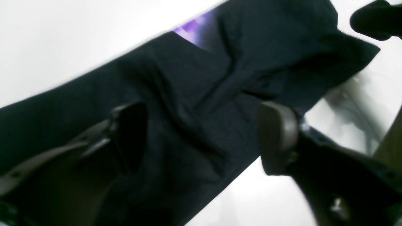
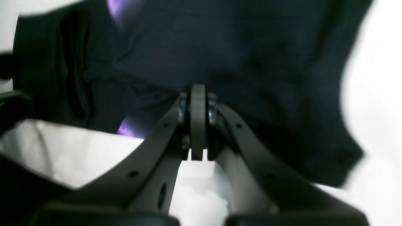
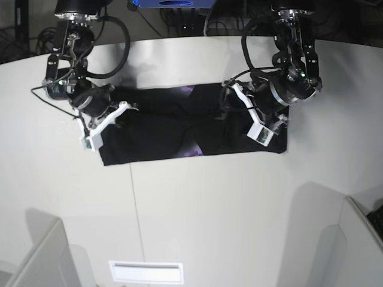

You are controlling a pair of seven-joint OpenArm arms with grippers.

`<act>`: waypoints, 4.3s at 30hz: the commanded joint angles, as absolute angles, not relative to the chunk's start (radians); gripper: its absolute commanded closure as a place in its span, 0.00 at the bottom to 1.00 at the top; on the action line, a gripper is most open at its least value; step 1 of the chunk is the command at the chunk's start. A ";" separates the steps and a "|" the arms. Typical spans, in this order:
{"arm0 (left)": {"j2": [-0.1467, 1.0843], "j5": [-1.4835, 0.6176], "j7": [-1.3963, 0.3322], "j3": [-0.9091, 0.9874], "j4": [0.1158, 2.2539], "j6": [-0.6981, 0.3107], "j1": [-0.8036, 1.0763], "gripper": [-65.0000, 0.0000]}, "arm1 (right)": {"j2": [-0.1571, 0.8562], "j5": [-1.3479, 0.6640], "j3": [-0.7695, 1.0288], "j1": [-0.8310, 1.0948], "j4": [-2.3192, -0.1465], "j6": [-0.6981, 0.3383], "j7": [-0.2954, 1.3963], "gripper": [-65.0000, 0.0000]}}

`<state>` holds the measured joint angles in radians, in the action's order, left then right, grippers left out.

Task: Fold the T-shirt properly
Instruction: 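Move the left gripper along the strip toward the right gripper, pressing it, then release the strip and raise both grippers away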

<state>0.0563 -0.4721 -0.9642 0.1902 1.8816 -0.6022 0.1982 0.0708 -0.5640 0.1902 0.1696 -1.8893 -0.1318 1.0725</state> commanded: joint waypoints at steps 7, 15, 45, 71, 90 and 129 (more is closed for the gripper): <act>0.067 -0.473 -0.944 0.423 1.933 -0.607 0.211 1.00 | 0.079 -0.572 0.242 0.162 -1.902 -0.136 1.058 1.00; 0.101 -0.473 -0.944 0.409 1.900 -0.601 0.205 1.00 | 0.061 -0.572 0.236 0.154 -1.902 -0.136 1.058 1.00; -0.108 -0.440 -0.934 0.002 1.465 -0.183 -0.093 1.00 | 0.062 -0.572 0.240 0.173 -1.903 -0.136 1.058 1.00; 0.180 -0.512 -0.935 0.740 1.911 -0.503 0.306 1.00 | 0.260 -0.941 0.484 -0.127 -1.432 -0.137 1.270 0.52; 0.202 -0.398 -0.935 0.929 1.897 -0.687 0.351 1.00 | 0.282 -0.951 0.470 -0.150 -1.290 -0.134 1.256 0.26; 0.222 -0.397 -0.822 0.722 1.616 -0.679 0.272 1.00 | 0.259 -0.949 0.119 -0.033 -1.285 -0.137 1.018 0.45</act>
<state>0.2096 -0.3878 -0.8444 0.7193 1.5974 -0.6785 0.2840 0.2466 -0.9874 0.1204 -0.0383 -1.2873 -0.1577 0.9855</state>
